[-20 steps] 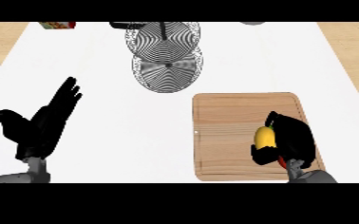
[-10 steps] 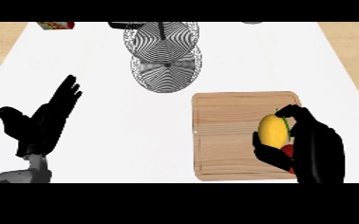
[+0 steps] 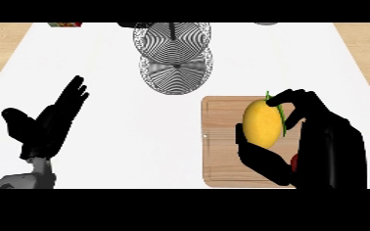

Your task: Pick the lemon from the cutting board and place it in the tiered basket

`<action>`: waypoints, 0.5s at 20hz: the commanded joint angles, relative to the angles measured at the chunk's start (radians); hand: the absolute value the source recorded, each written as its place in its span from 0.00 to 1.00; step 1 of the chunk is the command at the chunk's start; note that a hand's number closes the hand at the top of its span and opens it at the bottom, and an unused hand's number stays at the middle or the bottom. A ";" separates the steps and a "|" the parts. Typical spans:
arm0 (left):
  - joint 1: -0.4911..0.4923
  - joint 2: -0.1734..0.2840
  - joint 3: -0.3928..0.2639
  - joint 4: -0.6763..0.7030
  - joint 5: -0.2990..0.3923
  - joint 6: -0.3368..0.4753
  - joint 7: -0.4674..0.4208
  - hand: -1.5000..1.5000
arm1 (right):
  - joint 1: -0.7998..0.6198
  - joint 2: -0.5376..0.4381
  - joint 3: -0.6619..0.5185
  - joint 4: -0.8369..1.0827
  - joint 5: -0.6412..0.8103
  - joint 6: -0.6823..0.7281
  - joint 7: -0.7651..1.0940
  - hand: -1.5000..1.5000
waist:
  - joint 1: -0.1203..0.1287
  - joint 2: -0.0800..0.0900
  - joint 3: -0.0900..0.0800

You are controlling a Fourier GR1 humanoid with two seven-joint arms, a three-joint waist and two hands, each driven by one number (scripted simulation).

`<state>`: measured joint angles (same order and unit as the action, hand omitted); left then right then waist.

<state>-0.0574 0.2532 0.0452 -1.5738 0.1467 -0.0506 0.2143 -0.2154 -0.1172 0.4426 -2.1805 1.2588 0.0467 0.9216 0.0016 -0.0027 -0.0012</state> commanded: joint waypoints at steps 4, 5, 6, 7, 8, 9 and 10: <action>0.054 -0.026 -0.015 -0.044 -0.030 0.003 -0.020 0.50 | -0.319 0.114 0.020 0.166 -0.042 0.106 0.147 1.00 | 0.011 0.002 0.001; 0.063 -0.010 -0.015 -0.067 -0.018 -0.010 0.011 0.50 | -0.420 0.115 0.012 0.200 -0.075 0.157 0.199 1.00 | 0.019 0.002 0.000; 0.047 -0.017 -0.003 -0.039 -0.012 -0.009 -0.014 0.50 | -0.512 0.115 -0.020 0.246 -0.095 0.149 0.228 1.00 | 0.021 0.003 0.000; 0.008 0.000 0.016 0.018 0.002 -0.039 -0.024 0.50 | -0.499 0.116 0.022 0.304 -0.100 0.084 0.238 1.00 | 0.014 0.004 0.000; 0.010 0.008 0.026 -0.036 0.016 -0.034 0.023 0.50 | -0.545 0.116 -0.040 0.334 -0.135 0.093 0.202 1.00 | 0.015 0.003 0.000; -0.031 -0.004 0.005 0.016 -0.004 -0.032 -0.004 0.50 | -0.628 0.116 -0.105 0.472 -0.157 0.033 0.165 1.00 | 0.028 0.010 0.000; -0.021 -0.019 0.002 0.024 -0.031 -0.007 -0.022 0.50 | -0.645 0.116 -0.033 0.476 -0.151 0.015 0.241 1.00 | 0.020 0.006 0.000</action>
<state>-0.0564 0.2466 0.0510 -1.5804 0.1386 -0.0680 0.2110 -0.6970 -0.0139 0.4101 -1.8680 1.1533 0.1220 1.0391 0.0188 0.0016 -0.0012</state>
